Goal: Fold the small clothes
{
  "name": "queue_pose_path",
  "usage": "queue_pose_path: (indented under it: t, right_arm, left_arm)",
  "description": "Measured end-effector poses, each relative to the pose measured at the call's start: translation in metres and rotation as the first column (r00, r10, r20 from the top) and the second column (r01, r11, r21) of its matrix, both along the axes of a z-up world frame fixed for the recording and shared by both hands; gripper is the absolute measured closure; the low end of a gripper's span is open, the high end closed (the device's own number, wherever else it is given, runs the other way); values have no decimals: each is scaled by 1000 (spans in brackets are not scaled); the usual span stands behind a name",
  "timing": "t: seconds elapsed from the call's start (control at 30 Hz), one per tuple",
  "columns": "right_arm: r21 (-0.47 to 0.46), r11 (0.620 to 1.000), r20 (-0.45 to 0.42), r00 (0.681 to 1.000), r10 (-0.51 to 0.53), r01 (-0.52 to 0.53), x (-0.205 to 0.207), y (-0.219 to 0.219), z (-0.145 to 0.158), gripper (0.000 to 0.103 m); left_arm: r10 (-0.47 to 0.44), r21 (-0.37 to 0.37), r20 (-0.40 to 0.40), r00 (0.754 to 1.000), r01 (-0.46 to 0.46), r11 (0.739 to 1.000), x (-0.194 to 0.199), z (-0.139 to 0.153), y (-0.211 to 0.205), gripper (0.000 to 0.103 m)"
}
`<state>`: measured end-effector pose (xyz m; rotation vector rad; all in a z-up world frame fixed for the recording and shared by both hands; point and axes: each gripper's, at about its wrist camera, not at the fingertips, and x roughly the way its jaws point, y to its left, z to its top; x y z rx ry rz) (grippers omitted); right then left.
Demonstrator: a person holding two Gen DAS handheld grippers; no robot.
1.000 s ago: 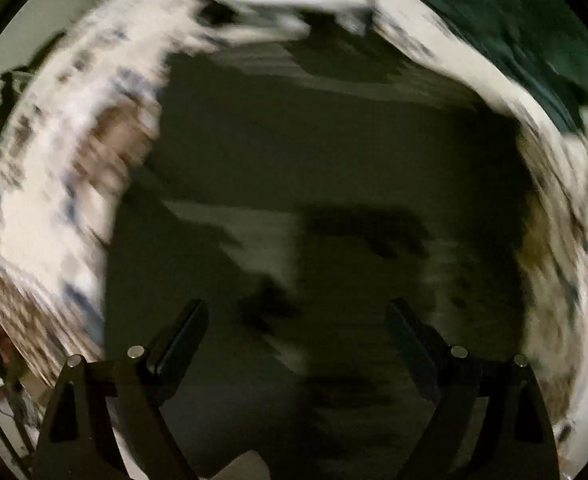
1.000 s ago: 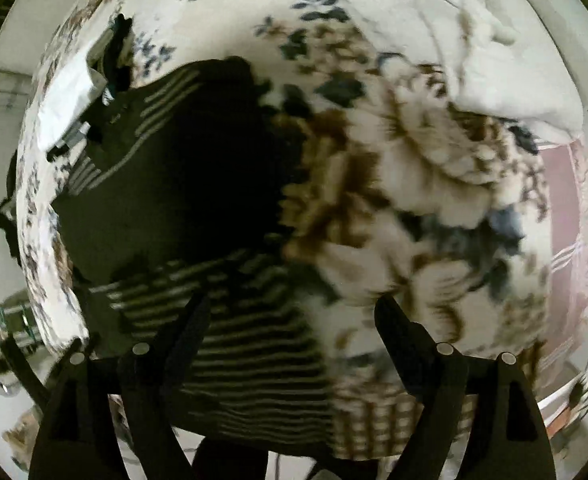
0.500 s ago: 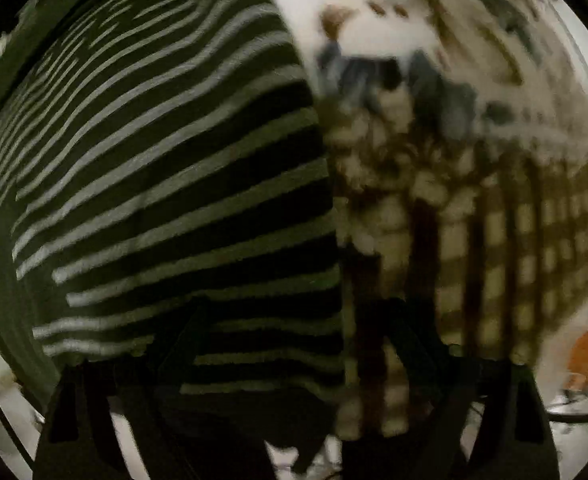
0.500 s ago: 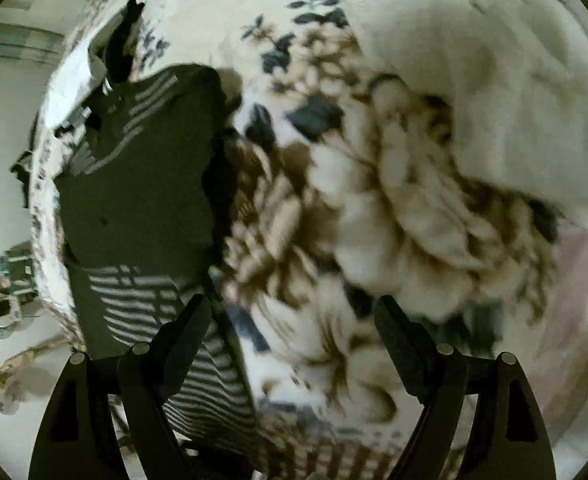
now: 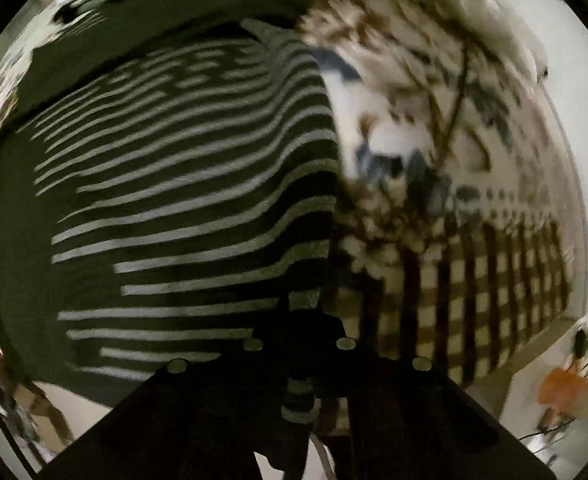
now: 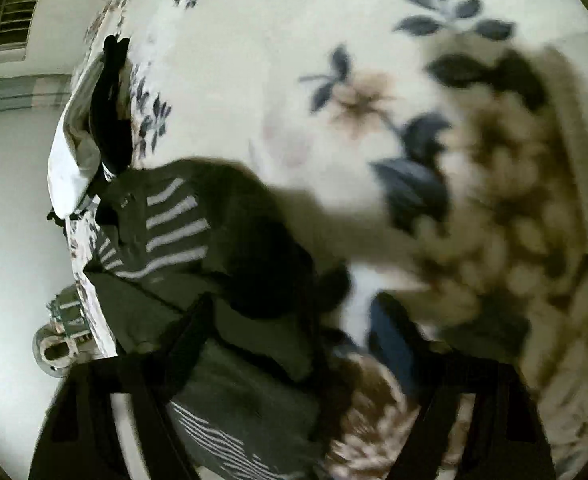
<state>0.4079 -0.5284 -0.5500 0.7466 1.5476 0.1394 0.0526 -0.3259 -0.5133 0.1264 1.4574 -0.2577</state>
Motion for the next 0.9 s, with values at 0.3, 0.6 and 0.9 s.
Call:
queue_pose_path:
  t: [0.3, 0.6, 0.9]
  right_arm:
    - [-153, 982, 59, 991, 119, -109, 17, 55, 76, 96]
    - [-245, 936, 133, 948, 289, -251, 57, 218, 181, 97]
    - [-385, 839, 88, 890, 447, -384, 99, 444, 169, 98]
  left_arm:
    - [252, -95, 64, 966, -246, 965, 18, 59, 105, 99]
    - [483, -200, 27, 875, -468, 861, 11, 82, 249, 99]
    - [654, -265, -37, 755, -639, 723, -2, 67, 374, 99]
